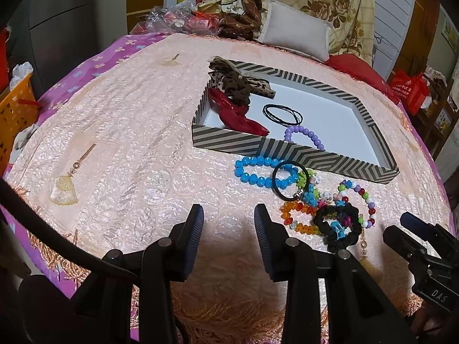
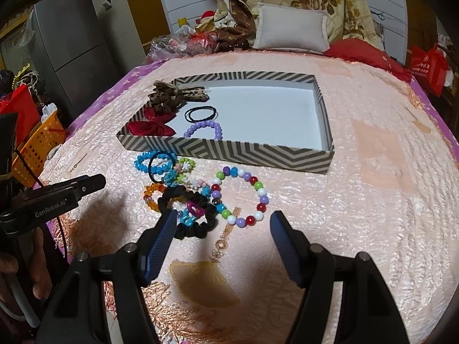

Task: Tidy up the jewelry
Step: 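Move both open grippers over the bracelets beside the box, then grasp the black hair tie with the left gripper while the right grasps the black bead bracelet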

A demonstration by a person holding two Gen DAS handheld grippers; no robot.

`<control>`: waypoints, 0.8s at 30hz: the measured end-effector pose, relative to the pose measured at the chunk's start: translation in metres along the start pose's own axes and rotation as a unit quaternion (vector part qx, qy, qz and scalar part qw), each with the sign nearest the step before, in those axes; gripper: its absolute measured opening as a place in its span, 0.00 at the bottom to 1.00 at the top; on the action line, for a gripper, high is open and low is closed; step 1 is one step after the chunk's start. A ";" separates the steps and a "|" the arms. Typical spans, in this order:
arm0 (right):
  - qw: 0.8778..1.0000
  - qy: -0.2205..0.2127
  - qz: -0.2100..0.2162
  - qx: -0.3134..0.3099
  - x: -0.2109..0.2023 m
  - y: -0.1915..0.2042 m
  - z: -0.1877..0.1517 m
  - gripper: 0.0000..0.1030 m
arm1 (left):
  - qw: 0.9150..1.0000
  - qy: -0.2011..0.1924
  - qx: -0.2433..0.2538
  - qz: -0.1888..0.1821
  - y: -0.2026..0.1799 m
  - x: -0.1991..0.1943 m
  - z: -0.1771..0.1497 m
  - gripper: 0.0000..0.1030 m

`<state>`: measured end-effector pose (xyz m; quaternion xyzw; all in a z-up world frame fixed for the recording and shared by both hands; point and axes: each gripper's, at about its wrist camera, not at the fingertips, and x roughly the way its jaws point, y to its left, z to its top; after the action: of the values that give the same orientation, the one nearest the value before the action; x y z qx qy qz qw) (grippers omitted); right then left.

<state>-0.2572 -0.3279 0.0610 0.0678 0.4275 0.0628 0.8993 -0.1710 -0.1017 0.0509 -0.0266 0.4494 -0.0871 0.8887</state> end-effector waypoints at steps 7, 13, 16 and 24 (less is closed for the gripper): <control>1.000 0.003 0.003 -0.011 0.008 0.004 0.001 0.69 | 0.999 0.010 -0.024 -0.040 0.009 0.003 0.003 0.25; 0.999 0.010 0.021 -0.042 0.022 0.013 0.004 0.59 | 0.998 0.008 -0.039 -0.041 0.016 0.004 0.006 0.25; 0.998 0.016 0.027 -0.058 0.033 0.018 0.006 0.46 | 0.998 0.006 -0.040 -0.040 0.018 0.004 0.008 0.25; 0.996 0.026 0.057 -0.060 0.047 0.017 0.014 0.32 | 0.998 0.014 -0.040 -0.041 0.018 0.013 0.009 0.25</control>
<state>-0.2180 -0.3045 0.0370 0.0360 0.4418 0.1414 0.8852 -0.1538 -0.0868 0.0436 -0.0796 0.4633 -0.1061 0.8762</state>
